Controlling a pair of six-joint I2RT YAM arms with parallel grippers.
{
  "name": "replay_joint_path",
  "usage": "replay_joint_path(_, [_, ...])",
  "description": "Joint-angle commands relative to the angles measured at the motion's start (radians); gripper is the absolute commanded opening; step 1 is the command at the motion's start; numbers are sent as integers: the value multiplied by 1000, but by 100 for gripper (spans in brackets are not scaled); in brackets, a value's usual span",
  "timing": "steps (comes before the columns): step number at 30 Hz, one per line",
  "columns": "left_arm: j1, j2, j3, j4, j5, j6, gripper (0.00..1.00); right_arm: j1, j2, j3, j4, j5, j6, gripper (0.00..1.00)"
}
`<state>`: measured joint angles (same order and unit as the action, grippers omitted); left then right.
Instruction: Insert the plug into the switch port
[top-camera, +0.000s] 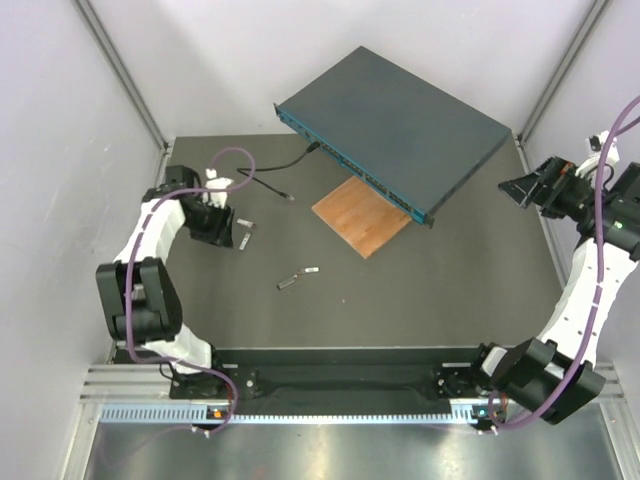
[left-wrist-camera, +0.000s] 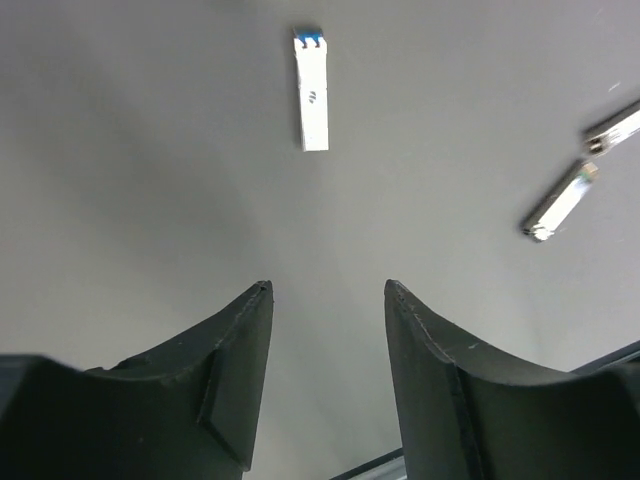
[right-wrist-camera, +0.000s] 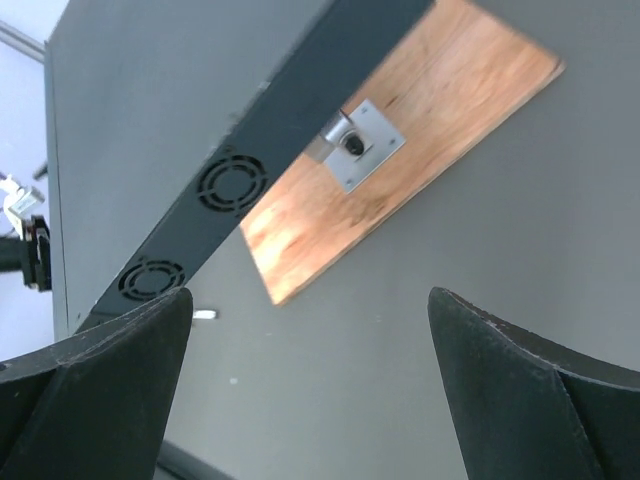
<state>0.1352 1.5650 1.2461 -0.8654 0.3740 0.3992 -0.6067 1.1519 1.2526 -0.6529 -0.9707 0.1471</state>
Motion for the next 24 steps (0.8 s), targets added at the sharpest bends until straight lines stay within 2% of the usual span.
replay_joint_path(1, [-54,61,-14,77,-81,23,52,-2,-52,70,-68,23,-139,100])
replay_joint_path(6, [-167,153,-17,170,-147,-20,47,-2,-75,62,-27,20,-118,100])
replay_joint_path(14, [-221,309,47,276,-205,-45,43,-1,-72,71,4,6,-92,100])
replay_joint_path(18, [-236,360,75,312,-260,-66,37,-2,-58,84,-1,-2,-90,100])
replay_joint_path(24, [-236,394,133,273,-319,-74,31,-1,-60,87,4,-10,-83,100])
